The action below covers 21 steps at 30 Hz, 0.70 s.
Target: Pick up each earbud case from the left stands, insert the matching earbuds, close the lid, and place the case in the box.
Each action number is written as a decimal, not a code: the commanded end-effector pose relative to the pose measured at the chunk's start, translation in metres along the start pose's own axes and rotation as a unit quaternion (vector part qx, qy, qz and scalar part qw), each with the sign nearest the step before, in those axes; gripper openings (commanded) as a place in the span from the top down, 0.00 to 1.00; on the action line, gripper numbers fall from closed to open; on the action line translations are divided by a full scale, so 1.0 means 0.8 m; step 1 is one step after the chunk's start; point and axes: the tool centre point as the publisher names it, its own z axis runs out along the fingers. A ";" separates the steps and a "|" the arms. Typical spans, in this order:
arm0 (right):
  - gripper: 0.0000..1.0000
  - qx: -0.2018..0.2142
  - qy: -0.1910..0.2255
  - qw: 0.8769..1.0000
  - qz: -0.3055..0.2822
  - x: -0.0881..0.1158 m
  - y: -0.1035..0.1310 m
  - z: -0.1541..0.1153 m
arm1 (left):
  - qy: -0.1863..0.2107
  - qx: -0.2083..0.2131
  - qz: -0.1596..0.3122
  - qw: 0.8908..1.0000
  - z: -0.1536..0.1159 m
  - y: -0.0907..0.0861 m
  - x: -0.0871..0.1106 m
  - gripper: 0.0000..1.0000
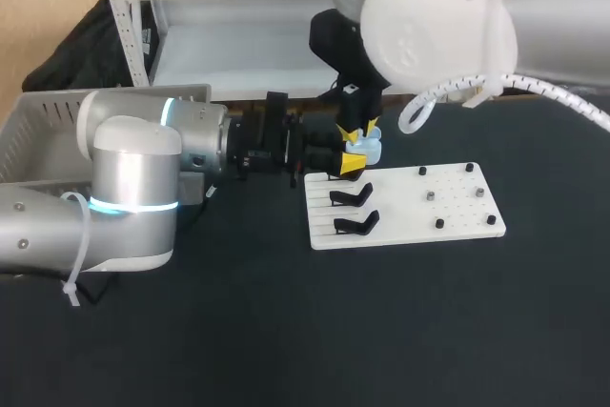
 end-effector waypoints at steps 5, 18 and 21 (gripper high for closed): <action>1.00 0.001 -0.004 1.000 0.004 -0.003 -0.002 0.006 | 0.001 -0.002 0.000 1.000 0.000 -0.001 0.000 1.00; 1.00 0.006 -0.015 1.000 0.010 -0.008 -0.008 0.014 | 0.001 -0.002 0.000 1.000 0.000 -0.001 0.000 1.00; 1.00 0.006 -0.016 1.000 0.011 -0.009 -0.008 0.016 | 0.001 -0.002 0.000 1.000 0.000 -0.001 0.000 1.00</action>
